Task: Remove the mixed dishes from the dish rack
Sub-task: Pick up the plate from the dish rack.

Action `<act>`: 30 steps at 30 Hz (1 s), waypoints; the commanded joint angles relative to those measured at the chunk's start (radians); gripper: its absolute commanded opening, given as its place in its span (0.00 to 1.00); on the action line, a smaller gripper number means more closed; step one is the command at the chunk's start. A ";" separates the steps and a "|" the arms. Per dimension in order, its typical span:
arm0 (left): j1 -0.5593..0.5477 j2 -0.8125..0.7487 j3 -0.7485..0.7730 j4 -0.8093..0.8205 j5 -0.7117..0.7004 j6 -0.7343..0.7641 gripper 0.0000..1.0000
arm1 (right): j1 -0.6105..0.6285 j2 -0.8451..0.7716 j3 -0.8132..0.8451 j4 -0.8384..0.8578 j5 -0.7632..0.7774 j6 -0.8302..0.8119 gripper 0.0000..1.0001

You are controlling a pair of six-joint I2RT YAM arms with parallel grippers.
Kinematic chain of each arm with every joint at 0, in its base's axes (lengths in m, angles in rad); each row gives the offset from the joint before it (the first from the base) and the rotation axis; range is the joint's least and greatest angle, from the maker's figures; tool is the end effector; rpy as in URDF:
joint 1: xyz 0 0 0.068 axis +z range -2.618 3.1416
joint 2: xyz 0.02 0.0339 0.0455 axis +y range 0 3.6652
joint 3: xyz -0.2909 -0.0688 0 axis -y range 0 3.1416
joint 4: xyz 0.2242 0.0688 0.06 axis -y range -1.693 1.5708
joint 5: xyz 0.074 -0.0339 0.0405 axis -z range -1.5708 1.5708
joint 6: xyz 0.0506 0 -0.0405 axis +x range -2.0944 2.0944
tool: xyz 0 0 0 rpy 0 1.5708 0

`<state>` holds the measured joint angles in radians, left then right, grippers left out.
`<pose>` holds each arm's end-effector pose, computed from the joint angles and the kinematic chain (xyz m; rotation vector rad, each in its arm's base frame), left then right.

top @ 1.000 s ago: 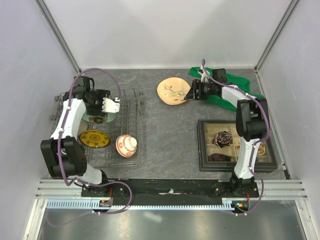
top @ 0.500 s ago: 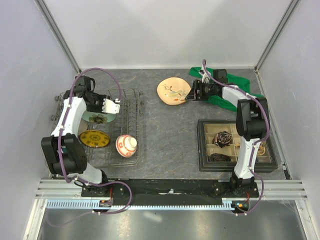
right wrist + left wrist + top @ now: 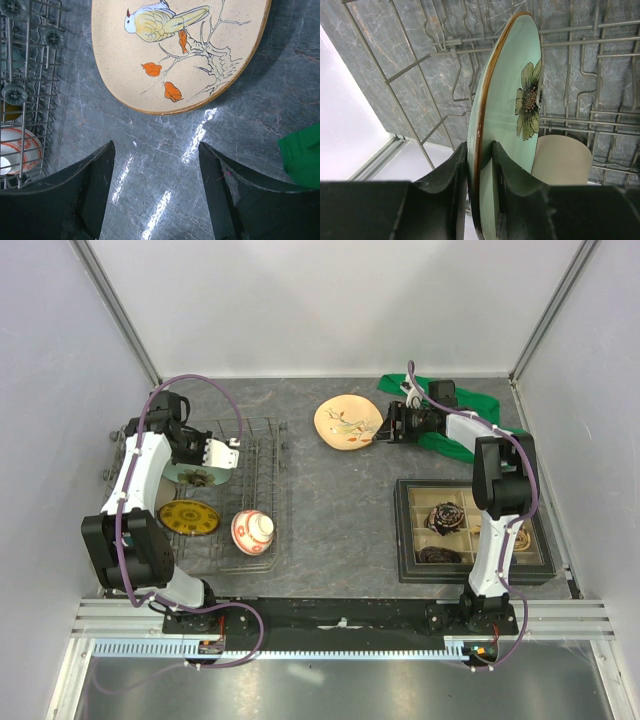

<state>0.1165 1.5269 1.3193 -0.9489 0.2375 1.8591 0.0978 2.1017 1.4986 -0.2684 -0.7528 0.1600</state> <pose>0.2880 0.0217 0.3039 2.1119 1.6884 0.2967 0.4518 0.0791 0.2017 -0.2658 2.3621 1.0325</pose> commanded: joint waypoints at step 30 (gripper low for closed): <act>0.006 -0.102 0.251 -0.059 0.186 -0.153 0.02 | -0.012 -0.014 -0.005 0.008 -0.063 -0.020 0.80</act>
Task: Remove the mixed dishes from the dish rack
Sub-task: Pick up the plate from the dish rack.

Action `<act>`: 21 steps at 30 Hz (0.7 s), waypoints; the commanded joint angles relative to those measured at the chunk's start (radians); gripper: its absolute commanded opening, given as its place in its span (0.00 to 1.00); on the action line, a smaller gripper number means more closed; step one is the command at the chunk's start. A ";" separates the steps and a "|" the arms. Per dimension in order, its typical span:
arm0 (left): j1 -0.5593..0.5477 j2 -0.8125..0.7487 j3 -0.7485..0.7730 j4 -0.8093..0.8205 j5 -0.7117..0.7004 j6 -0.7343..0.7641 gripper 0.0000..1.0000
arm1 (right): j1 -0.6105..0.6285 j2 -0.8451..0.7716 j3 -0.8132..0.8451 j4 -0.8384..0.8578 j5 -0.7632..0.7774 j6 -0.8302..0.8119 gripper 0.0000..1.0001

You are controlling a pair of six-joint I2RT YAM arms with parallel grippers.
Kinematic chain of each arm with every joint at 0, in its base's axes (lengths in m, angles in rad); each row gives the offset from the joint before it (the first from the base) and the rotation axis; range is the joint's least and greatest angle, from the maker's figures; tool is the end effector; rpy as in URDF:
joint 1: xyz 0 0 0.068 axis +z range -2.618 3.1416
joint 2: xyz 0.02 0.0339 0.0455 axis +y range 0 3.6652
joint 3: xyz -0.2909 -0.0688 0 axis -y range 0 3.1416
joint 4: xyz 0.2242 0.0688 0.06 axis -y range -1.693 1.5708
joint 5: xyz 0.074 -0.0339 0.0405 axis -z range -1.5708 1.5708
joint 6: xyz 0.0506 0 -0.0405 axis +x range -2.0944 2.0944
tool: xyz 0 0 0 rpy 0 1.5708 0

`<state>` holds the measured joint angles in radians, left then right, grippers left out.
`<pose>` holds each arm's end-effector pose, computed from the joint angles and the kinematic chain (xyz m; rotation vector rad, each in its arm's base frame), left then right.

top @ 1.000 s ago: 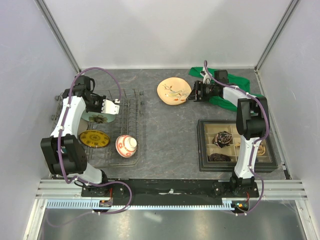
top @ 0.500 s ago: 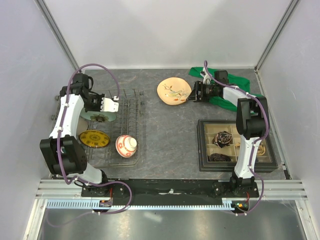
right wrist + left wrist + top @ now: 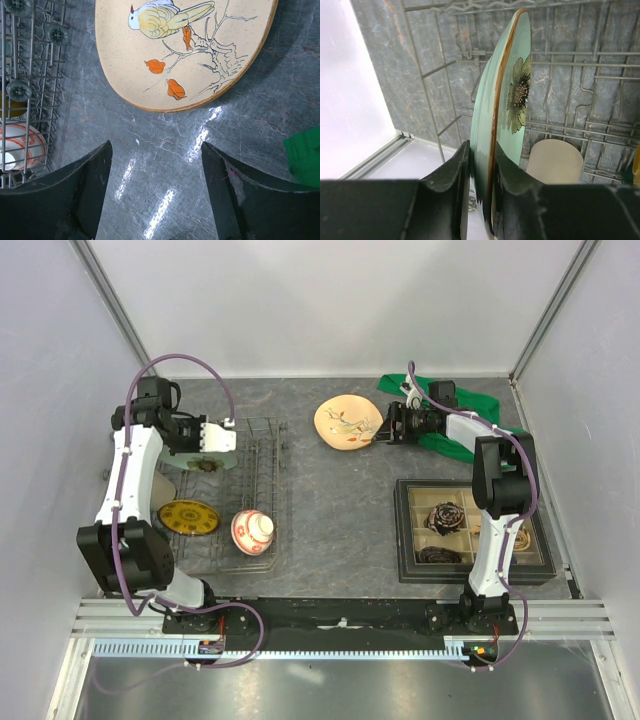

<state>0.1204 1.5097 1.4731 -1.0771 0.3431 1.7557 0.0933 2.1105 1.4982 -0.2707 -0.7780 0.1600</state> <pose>0.2822 0.0170 0.3465 1.9620 1.6962 0.2206 0.4520 0.0780 0.1983 -0.2669 2.3645 1.0638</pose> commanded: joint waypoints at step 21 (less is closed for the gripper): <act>-0.014 -0.183 0.181 0.075 0.537 -0.518 0.02 | 0.138 -0.294 0.034 -0.168 0.118 -0.299 0.85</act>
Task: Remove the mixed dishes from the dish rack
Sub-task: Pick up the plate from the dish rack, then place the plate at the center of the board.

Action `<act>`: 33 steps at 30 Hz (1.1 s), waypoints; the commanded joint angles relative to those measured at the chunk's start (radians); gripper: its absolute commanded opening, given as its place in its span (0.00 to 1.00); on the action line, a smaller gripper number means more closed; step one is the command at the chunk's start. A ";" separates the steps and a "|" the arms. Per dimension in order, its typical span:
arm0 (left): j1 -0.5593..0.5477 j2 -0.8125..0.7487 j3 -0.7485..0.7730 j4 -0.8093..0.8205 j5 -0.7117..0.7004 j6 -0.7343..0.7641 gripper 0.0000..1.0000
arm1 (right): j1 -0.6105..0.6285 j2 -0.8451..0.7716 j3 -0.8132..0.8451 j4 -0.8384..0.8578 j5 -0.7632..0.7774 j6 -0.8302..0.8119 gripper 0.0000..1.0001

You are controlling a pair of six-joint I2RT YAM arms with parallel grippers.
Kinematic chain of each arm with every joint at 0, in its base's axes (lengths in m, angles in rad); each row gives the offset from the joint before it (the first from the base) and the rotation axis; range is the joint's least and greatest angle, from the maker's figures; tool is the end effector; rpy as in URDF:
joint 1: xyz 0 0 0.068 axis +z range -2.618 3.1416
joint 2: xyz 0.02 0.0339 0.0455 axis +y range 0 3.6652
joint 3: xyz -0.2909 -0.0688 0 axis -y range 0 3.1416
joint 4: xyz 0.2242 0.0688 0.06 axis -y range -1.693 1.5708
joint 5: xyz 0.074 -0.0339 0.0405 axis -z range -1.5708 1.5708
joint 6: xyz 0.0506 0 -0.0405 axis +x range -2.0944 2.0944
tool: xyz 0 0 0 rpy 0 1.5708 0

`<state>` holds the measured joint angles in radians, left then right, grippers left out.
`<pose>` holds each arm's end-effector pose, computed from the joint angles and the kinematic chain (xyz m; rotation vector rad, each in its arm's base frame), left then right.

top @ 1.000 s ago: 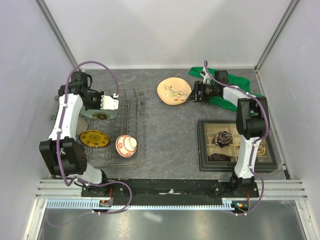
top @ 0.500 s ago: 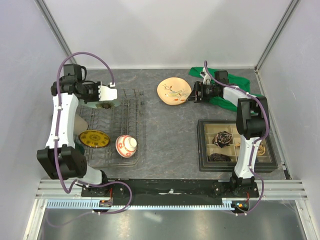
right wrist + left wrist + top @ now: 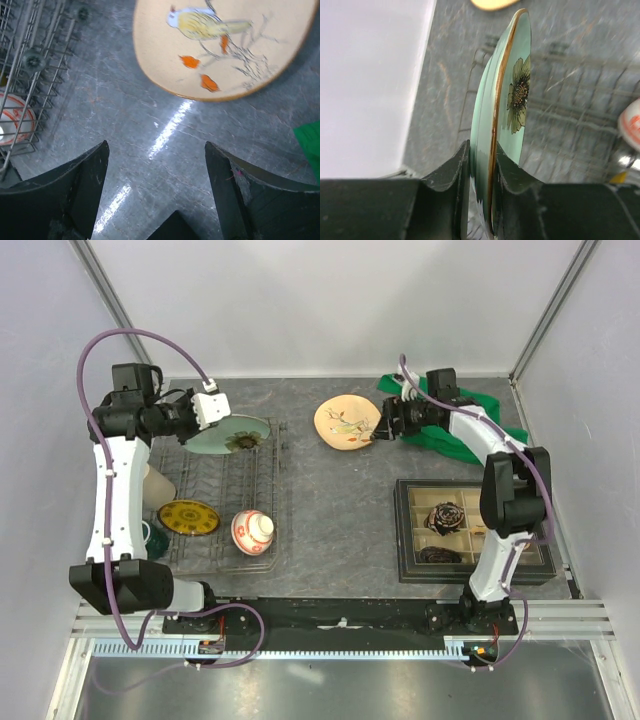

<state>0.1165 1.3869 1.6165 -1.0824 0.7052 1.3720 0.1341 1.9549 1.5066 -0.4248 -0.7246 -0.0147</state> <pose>0.2476 -0.0040 0.4242 1.5109 1.5739 -0.0356 0.4206 0.0906 0.2544 -0.4943 2.3032 0.9336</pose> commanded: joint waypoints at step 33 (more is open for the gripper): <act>-0.259 -0.017 -0.115 0.340 0.358 -0.646 0.02 | 0.527 -0.310 0.089 0.000 0.198 -0.222 0.77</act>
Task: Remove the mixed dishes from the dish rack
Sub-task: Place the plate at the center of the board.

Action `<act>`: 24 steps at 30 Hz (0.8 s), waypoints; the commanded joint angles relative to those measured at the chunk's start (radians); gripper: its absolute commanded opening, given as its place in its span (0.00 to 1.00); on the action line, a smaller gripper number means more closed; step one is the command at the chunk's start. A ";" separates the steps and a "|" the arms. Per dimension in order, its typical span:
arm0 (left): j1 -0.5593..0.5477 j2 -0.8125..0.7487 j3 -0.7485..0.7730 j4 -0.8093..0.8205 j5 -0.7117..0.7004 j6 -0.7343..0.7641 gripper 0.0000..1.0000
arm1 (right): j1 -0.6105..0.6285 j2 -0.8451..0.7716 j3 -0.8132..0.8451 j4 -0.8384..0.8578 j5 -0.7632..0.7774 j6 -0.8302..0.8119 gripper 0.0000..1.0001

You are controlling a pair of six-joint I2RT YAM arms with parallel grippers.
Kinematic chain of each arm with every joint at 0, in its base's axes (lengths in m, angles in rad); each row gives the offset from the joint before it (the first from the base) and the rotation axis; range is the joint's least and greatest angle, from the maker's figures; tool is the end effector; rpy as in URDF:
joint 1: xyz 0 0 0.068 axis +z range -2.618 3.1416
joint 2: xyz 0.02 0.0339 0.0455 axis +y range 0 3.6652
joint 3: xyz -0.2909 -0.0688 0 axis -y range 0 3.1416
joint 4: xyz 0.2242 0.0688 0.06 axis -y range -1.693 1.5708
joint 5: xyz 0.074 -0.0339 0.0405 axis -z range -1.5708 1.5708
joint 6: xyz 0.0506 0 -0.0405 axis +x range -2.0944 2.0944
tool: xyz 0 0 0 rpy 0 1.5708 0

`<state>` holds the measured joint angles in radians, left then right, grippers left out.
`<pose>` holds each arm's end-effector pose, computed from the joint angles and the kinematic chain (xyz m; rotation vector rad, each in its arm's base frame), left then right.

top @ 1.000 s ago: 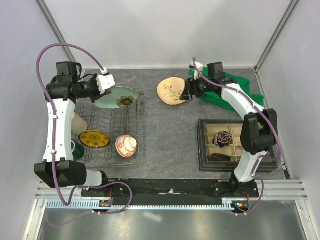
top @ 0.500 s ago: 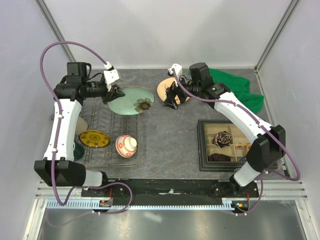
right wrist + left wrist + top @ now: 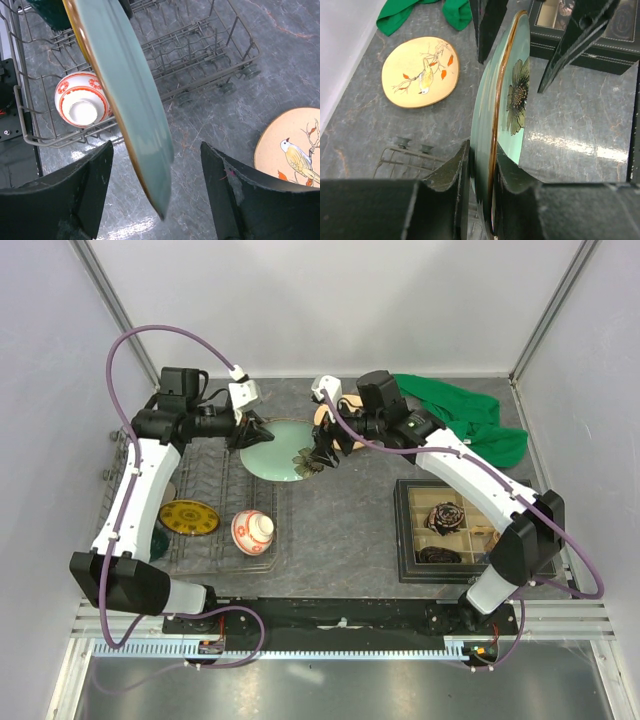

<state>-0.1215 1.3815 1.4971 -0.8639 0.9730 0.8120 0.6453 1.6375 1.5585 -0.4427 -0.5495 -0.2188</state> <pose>0.2492 -0.0726 0.4149 1.2982 1.5619 -0.6928 0.2791 0.2432 0.3875 -1.1829 1.7525 0.8304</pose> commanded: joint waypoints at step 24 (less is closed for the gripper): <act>-0.056 -0.074 -0.041 0.206 -0.013 -0.154 0.42 | 0.028 0.008 -0.029 0.041 0.143 -0.022 0.00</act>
<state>-0.1719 1.3804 1.4418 -0.7624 0.9512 0.7162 0.6838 1.6451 1.5352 -0.4442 -0.4881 -0.2584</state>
